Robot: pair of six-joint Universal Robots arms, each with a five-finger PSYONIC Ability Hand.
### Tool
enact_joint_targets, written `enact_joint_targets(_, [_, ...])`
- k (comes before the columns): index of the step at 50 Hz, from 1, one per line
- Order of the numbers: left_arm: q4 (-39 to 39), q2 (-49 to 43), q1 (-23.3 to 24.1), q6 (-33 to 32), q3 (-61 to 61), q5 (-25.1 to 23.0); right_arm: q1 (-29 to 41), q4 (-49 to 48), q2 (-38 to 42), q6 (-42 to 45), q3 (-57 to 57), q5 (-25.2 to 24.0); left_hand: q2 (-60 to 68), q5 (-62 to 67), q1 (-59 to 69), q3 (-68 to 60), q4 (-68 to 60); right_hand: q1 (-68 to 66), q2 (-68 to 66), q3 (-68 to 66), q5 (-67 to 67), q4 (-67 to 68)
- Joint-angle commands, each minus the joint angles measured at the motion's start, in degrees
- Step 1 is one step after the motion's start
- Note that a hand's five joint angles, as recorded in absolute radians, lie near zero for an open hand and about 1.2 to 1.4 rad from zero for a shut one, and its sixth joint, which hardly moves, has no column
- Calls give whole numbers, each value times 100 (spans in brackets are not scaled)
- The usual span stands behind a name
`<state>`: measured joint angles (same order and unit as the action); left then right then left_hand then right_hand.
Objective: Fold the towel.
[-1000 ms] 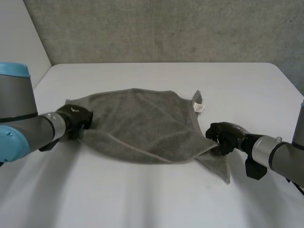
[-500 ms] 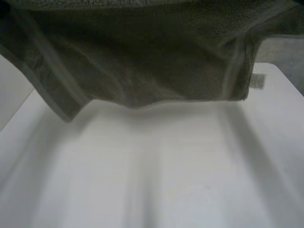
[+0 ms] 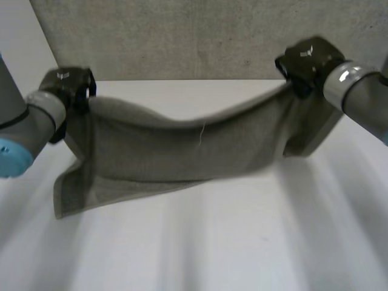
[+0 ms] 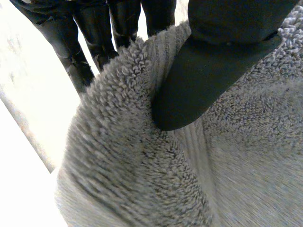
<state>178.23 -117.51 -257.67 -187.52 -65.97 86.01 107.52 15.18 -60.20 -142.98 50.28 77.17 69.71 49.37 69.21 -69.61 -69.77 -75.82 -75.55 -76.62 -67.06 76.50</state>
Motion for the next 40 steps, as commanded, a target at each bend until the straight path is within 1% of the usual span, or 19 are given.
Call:
enact_joint_targets(1, [1989, -71, 68, -92, 1174, 3, 173, -3284, 124, 113, -450, 527, 1029, 2063, 1079, -1039, -1023, -418, -445, -338, -294, 350])
enact_joint_targets(2, [1996, -71, 68, -92, 1174, 3, 173, -3293, 123, 112, -448, 527, 1029, 2063, 1079, -1039, -1023, -418, -445, -338, -294, 350])
enact_joint_targets(3, [2840, 60, 112, -57, 1096, 12, 182, -4146, -95, 112, -213, 553, 1029, 2063, 1079, -1039, -1023, -418, -445, -338, -294, 350])
enact_joint_targets(4, [2849, 61, 112, -56, 1095, 12, 182, -4155, -97, 112, -211, 553, 1029, 2063, 1079, -1039, -1023, -418, -445, -338, -294, 350])
enact_joint_targets(6, [4039, 507, 165, 267, 798, 38, 217, -5136, -709, 78, 322, 536, 1029, 2063, 1079, -1039, -1023, -418, -445, -338, -294, 350])
enact_joint_targets(8, [4236, 683, 147, 504, 579, 30, 243, -5157, -921, 16, 499, 518, 1029, 2063, 1079, -1039, -1023, -418, -445, -338, -294, 350])
enact_joint_targets(10, [4255, 817, 86, 761, 392, 21, 261, -5016, -994, -55, 641, 501, 1029, 2063, 1079, -1039, -1023, -418, -445, -338, -294, 350])
enact_joint_targets(12, [4220, 861, -11, 1120, -10, 4, 261, -4474, -1011, -177, 904, 344, 1029, 2063, 1079, -1039, -1023, -418, -445, -338, -294, 350])
enact_joint_targets(18, [4220, 843, -81, 1192, -918, -41, 200, -3487, -1002, -248, 1388, -79, 1029, 2063, 1079, -1039, -1023, -418, -445, -338, -294, 350])
enact_joint_targets(20, [4281, 835, -81, 1183, -1670, -303, 191, -3023, -994, -239, 1826, -211, 1029, 2063, 1079, -1039, -1023, -418, -445, -338, -294, 350])
enact_joint_targets(23, [4317, 817, -81, 1183, -2025, -506, 191, -2872, -994, -239, 2109, -238, 1029, 2063, 1079, -1039, -1023, -418, -445, -338, -294, 350])
enact_joint_targets(25, [4361, 660, -90, 1113, -2629, -918, 191, -2714, -959, -222, 2695, -272, 1029, 2063, 1079, -1039, -1023, -418, -445, -338, -294, 350])
enact_joint_targets(26, [4361, 659, -90, 1113, -2631, -920, 191, -2713, -958, -222, 2698, -273, 1029, 2063, 1079, -1039, -1023, -418, -445, -338, -294, 350])
enact_joint_targets(28, [4352, 501, -90, 868, -3121, -1208, 191, -2687, -827, -230, 3223, -273, 1029, 2063, 1079, -1039, -1023, -418, -445, -338, -294, 350])
enact_joint_targets(30, [4326, 440, -90, 658, -3315, -1297, 200, -2696, -757, -222, 3460, -290, 1029, 2063, 1079, -1039, -1023, -418, -445, -338, -294, 350])
enact_joint_targets(34, [4220, 316, -125, 190, -3589, -1333, 226, -2740, -616, -213, 3805, -290, 1029, 2063, 1079, -1039, -1023, -418, -445, -338, -294, 350])
enact_joint_targets(36, [4010, 272, -283, -274, -3764, -1341, 252, -2740, -537, -187, 3937, -290, 1029, 2063, 1079, -1039, -1023, -418, -445, -338, -294, 350])
enact_joint_targets(39, [3677, 255, -485, -608, -3818, -1341, 261, -2749, -519, -204, 4007, -282, 1029, 2063, 1079, -1039, -1023, -418, -445, -338, -294, 350])
enact_joint_targets(40, [3492, 255, -512, -723, -3835, -1350, 244, -2740, -519, -221, 4025, -273, 315, 1349, 365, -326, -309, -418, -445, -338, -294, 350])
